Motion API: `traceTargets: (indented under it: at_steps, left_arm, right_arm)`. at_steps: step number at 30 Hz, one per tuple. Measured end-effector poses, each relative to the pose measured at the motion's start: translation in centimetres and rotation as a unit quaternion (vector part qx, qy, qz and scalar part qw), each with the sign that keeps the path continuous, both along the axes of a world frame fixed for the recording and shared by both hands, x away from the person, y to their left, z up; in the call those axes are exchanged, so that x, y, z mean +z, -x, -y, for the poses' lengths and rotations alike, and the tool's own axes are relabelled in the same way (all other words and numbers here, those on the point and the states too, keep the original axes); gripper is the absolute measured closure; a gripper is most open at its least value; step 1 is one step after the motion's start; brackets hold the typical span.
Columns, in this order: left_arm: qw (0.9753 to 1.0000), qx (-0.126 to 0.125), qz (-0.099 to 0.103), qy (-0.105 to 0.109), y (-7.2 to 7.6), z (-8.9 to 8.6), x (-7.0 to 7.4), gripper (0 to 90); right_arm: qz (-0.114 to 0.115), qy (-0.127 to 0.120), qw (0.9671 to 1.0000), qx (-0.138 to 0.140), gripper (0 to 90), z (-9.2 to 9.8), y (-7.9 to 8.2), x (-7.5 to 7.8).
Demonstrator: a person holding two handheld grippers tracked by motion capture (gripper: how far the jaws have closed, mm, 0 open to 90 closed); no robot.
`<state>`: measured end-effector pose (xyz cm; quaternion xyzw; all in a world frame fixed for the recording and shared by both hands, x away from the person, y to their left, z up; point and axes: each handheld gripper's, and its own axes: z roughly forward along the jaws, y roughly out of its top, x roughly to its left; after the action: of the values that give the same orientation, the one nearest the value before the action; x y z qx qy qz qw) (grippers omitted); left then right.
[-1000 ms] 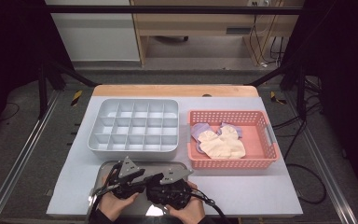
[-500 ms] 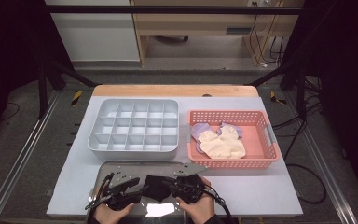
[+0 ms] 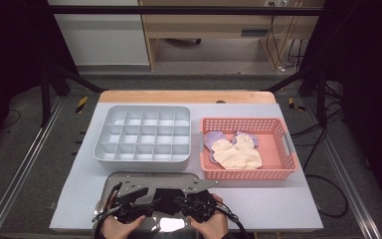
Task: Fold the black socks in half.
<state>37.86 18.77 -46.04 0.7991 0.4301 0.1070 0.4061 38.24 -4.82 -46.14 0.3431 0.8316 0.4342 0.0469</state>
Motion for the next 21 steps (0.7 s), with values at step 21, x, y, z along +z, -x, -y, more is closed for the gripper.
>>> traceTargets:
  at_steps: [21]
  left_arm:
    - [0.9986,-0.032,-0.034,0.024,0.8,0.6,-1.3,30.6]
  right_arm:
    - [-0.011,-0.006,0.9999,-0.011,90.0,1.2,0.6,-1.1]
